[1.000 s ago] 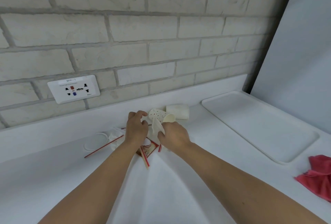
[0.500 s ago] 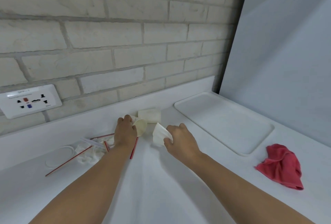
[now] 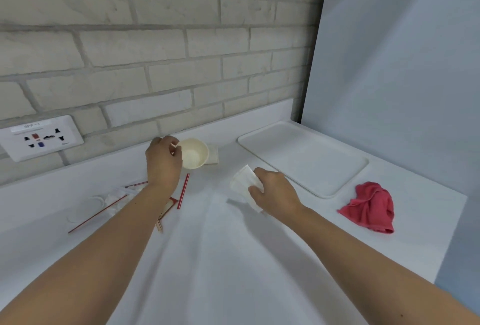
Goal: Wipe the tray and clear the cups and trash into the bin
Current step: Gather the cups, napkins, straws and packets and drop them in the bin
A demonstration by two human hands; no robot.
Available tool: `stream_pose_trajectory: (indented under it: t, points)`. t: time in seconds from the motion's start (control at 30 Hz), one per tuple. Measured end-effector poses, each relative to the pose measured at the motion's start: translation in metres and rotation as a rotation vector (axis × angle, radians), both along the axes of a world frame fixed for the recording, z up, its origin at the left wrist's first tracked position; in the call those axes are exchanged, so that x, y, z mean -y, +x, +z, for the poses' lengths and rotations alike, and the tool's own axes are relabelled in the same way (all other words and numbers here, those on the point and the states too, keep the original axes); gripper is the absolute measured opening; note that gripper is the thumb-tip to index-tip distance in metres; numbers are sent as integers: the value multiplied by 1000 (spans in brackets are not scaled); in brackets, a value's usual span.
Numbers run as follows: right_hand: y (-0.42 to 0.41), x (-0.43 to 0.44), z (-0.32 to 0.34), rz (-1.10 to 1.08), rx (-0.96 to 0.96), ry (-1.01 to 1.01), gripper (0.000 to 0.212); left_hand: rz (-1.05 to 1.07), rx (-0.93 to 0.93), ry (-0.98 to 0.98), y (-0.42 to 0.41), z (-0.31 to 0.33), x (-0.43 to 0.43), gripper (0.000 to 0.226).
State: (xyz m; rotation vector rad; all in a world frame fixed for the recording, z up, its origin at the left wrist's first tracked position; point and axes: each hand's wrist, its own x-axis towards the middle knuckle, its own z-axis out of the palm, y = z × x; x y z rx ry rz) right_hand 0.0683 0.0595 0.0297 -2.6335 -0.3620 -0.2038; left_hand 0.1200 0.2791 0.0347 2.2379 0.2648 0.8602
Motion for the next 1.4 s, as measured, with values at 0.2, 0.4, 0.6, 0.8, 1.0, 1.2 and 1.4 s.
stream_pose_trajectory:
  t: [0.2,0.4,0.6,0.8,1.0,1.2,1.4]
  points:
    - [-25,52,23,-110,97,283,10,-200,-87,7,-46,26,62,19]
    - [-69,123,47,-206,238,676,20,-443,-258,-85,-91,39,161,16]
    - [-118,191,52,-227,374,806,21,-633,-353,-66,-129,40,260,17]
    - [-157,251,29,-279,255,837,12,-765,-432,-161,-159,37,330,16]
    - [-183,297,15,-369,-21,908,30,-788,-467,-225,-177,21,375,13]
    - [-205,320,3,-365,-5,1110,27,-874,-437,-257,-200,9,407,34]
    - [-215,326,-8,-320,-56,1260,24,-1039,-482,-170,-230,-17,416,60]
